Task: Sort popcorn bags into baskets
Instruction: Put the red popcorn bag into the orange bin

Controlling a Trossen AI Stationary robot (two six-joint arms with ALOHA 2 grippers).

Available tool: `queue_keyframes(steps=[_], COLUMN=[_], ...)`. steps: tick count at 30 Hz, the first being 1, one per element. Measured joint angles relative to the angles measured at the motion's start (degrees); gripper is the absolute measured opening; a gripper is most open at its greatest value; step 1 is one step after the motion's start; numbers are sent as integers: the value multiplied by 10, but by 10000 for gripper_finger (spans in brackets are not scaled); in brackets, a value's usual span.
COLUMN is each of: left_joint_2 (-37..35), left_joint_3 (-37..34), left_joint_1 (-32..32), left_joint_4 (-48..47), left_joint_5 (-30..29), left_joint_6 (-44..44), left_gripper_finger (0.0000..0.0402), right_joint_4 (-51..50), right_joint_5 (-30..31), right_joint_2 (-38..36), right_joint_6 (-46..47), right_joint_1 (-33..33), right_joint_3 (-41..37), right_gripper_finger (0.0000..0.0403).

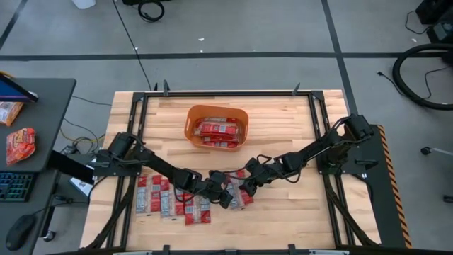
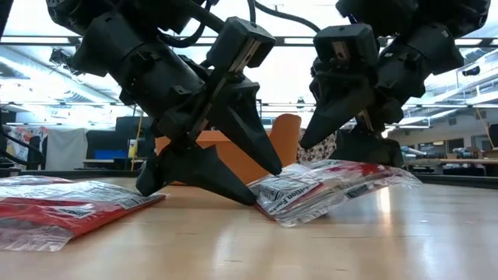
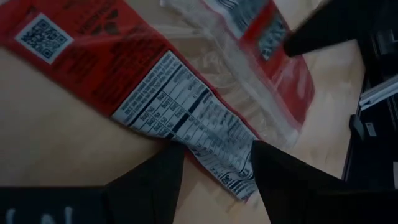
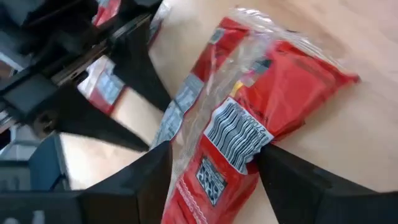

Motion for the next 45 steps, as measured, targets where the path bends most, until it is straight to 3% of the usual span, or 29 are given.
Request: queue_keyframes(steps=[5,9,12,16,18,20,24,27,33,36,40,45], left_joint_2=[0,0,0,1,1,1,1,1,1,0,-17,-87], left_joint_3=[0,0,0,0,0,0,-1,-1,-1,-1,-2,-2], left_joint_1=[0,0,0,0,1,1,3,3,1,1,11,11], left_joint_4=[-1,0,0,1,2,2,5,8,11,13,3,-50], left_joint_5=[0,0,-2,-5,-5,-7,-7,-7,-7,7,80,110], left_joint_6=[0,0,1,4,5,7,6,4,0,0,16,60], left_gripper_finger=[194,194,194,194,194,194,194,194,194,194,194,194], right_joint_4=[52,20,57,-55,-21,12,11,52,34,32,25,18], right_joint_5=[-32,-66,-91,-112,-125,-116,-43,-35,-21,-14,-17,-63], right_joint_2=[-2,0,-3,2,0,-4,-1,-2,-1,-2,-2,-2], right_joint_6=[-41,27,-6,58,28,15,16,4,38,20,-3,-16], right_joint_1=[6,0,-2,-7,-5,4,14,13,7,7,7,1], right_joint_3=[1,0,3,-1,0,3,1,1,1,1,1,2], right_gripper_finger=[207,187,173,157,153,150,149,148,141,119,80,38])
